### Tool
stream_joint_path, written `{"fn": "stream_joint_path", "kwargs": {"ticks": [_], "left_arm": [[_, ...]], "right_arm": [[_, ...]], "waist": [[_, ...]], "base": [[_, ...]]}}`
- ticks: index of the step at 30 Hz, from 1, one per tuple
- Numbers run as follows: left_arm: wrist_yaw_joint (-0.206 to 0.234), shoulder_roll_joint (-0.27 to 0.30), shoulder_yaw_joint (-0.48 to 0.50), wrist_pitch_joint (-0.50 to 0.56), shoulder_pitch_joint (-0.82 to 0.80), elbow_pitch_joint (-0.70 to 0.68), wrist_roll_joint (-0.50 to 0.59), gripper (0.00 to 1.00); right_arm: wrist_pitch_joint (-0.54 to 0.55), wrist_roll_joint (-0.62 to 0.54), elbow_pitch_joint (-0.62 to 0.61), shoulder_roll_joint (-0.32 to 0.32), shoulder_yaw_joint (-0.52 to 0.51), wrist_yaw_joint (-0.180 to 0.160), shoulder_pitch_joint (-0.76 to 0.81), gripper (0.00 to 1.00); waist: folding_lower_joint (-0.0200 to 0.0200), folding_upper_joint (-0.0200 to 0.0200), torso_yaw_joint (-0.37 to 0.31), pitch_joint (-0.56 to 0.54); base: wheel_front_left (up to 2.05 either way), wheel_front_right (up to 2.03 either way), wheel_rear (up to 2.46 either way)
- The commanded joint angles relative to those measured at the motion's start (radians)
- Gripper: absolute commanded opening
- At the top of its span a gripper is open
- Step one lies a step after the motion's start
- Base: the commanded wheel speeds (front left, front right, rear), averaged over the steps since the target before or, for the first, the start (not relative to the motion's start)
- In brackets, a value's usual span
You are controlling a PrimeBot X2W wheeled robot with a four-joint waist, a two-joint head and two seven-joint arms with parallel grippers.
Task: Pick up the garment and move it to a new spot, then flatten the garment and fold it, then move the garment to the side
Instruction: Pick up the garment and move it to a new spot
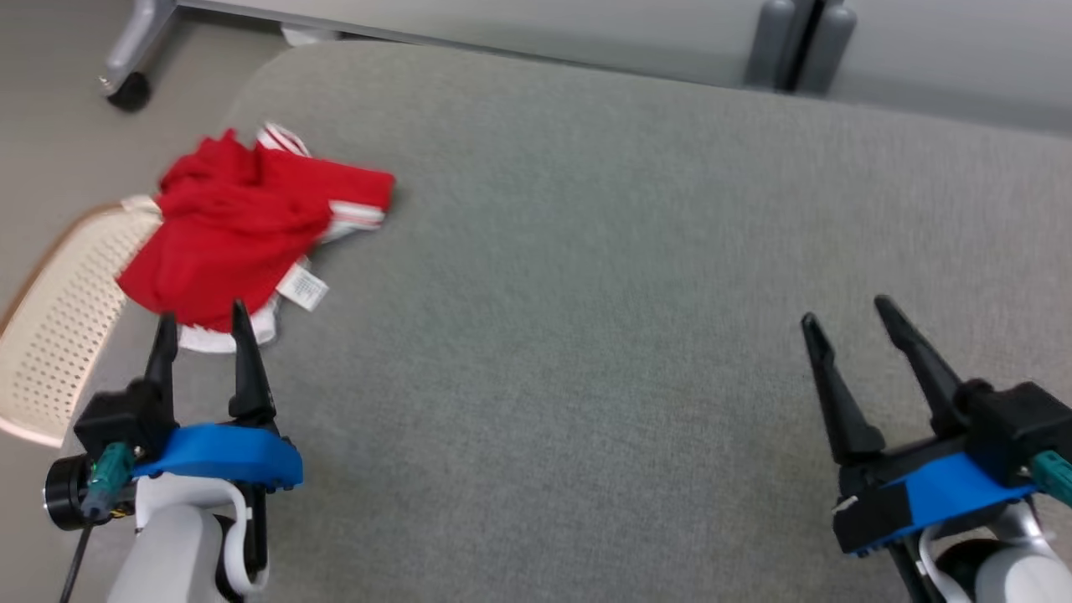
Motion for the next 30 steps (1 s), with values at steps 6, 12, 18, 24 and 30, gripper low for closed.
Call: {"fn": "stream_joint_path", "kwargs": {"ticks": [6,12,18,24,30], "left_arm": [[-0.068,-0.005,0.037,-0.002,-0.184,0.224,-0.034,1.0],[-0.125,0.021,0.057,0.004,-0.359,0.493,-0.069,1.0],[-0.174,0.04,0.077,0.008,-0.464,0.686,-0.103,0.41],[-0.207,0.056,0.125,-0.002,-0.482,0.701,-0.123,0.0],[-0.178,0.08,0.208,-0.003,-0.387,0.536,-0.073,0.0]], "right_arm": [[0.024,-0.015,-0.049,-0.035,-0.031,0.0,-0.053,1.0],[0.031,-0.012,-0.068,-0.053,-0.06,0.0,-0.073,1.0],[0.023,-0.008,-0.066,-0.061,-0.071,0.0,-0.092,1.0],[-0.007,-0.029,-0.048,-0.07,-0.093,0.0,-0.095,1.0],[-0.051,-0.027,-0.022,-0.059,-0.101,0.0,-0.079,1.0]], "waist": [[-0.0002,-0.0002,-0.029,0.151],[-0.0002,-0.0002,-0.056,0.236],[-0.0002,-0.0002,-0.068,0.268],[-0.0002,-0.0002,-0.068,0.239],[-0.0002,-0.0002,-0.083,0.15]], "base": [[0.0,0.0,0.0],[0.0,0.0,0.0],[0.0,0.0,0.0],[0.0,0.0,0.0],[0.0,0.0,0.0]]}}
